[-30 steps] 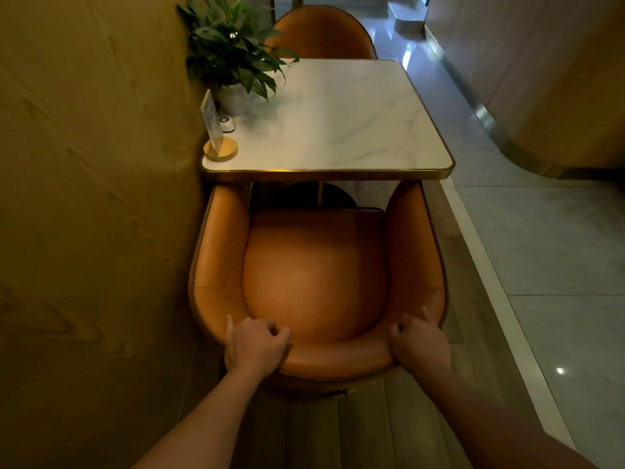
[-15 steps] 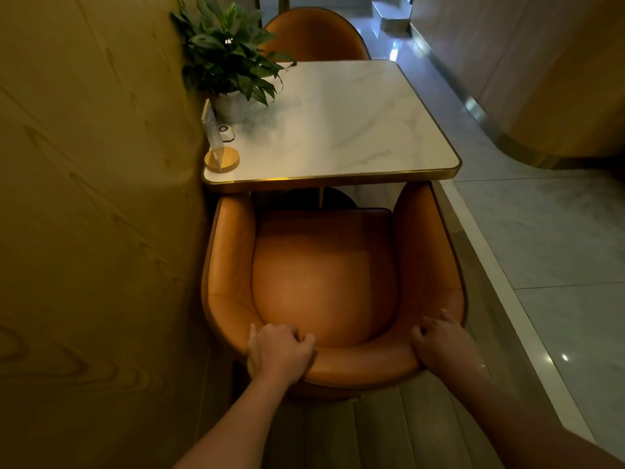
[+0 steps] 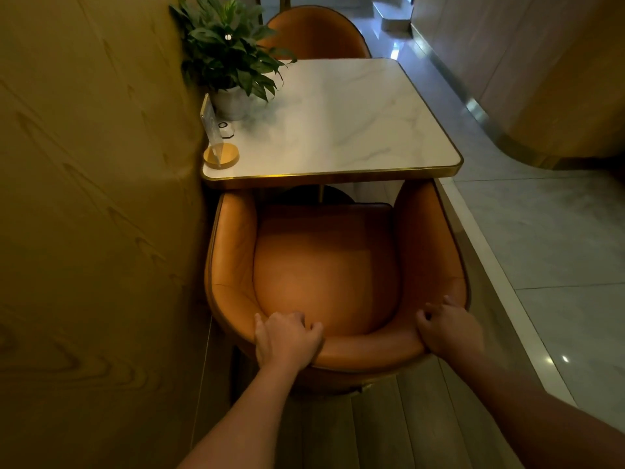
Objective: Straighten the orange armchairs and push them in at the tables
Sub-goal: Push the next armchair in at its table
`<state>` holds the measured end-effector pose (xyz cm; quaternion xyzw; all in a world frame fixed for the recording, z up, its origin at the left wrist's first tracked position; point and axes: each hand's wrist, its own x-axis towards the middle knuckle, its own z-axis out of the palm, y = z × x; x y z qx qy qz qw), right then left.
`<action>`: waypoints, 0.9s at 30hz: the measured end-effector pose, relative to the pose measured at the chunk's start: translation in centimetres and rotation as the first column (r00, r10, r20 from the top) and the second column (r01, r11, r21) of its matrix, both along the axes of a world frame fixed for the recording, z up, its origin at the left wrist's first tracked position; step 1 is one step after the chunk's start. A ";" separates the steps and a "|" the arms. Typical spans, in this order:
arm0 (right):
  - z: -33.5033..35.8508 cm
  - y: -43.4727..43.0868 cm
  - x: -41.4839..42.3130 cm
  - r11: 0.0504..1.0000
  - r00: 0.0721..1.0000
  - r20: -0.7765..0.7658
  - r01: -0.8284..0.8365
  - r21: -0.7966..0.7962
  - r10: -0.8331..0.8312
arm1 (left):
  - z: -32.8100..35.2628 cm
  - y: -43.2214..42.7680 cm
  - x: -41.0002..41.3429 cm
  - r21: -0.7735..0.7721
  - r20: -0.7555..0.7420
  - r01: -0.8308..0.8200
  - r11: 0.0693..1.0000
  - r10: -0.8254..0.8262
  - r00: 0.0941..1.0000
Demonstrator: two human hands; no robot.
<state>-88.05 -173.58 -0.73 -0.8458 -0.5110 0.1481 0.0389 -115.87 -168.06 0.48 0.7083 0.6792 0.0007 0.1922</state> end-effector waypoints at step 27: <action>0.8 -0.1 1.5 0.995 0.994 -0.107 0.029 0.100 -0.018 | 0.0 -1.5 1.4 0.002 0.052 -0.024 1.000 0.024 0.998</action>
